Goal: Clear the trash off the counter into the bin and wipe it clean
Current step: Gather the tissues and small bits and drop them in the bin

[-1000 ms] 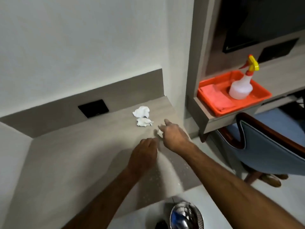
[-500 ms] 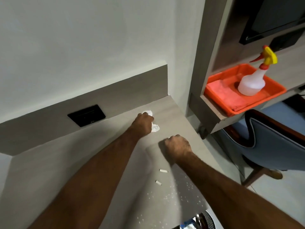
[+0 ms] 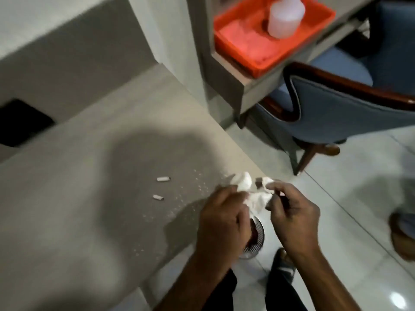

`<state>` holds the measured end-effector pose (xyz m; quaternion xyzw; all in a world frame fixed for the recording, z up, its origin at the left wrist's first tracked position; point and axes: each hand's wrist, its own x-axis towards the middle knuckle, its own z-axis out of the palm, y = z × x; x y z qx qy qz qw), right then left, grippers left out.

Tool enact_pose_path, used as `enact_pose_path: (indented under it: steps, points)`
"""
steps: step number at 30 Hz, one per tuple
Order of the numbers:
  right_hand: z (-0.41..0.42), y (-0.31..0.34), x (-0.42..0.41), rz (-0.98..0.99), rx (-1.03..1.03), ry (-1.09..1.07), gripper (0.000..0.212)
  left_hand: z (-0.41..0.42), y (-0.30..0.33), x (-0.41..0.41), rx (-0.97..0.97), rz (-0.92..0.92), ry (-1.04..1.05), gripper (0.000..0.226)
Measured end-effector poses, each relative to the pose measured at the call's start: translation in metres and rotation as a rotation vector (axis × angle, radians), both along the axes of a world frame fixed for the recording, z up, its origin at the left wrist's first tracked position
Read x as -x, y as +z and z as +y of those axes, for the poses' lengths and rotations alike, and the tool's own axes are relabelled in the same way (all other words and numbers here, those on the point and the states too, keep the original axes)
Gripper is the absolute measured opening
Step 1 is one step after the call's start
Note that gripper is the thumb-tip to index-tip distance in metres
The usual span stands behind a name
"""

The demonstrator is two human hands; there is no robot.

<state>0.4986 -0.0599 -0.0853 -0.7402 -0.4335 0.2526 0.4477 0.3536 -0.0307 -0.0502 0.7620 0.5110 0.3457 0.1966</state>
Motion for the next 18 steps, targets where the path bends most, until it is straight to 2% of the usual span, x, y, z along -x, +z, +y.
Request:
enact_pose_path:
  steps: [2, 4, 8, 13, 18]
  points:
    - [-0.037, -0.043, -0.015, 0.072, 0.069, -0.109, 0.044, -0.03, -0.037, -0.022, 0.103, 0.017, -0.022, 0.023]
    - [-0.065, -0.095, -0.028, 0.11, 0.208, -0.147, 0.042, -0.048, -0.083, -0.035, 0.307, 0.018, 0.067, 0.022]
    - [-0.093, -0.193, -0.032, 0.032, 0.496, -0.011, 0.033, -0.064, -0.19, -0.038, 0.722, 0.253, 0.215, 0.014]
    - [-0.097, -0.295, -0.029, 0.053, 0.754, 0.224, 0.042, -0.076, -0.313, -0.038, 0.908, 0.493, 0.186, 0.017]
    - [-0.092, -0.365, -0.022, 0.021, 0.776, 0.39, 0.035, -0.087, -0.399, -0.044, 1.02, 0.511, 0.163, 0.02]
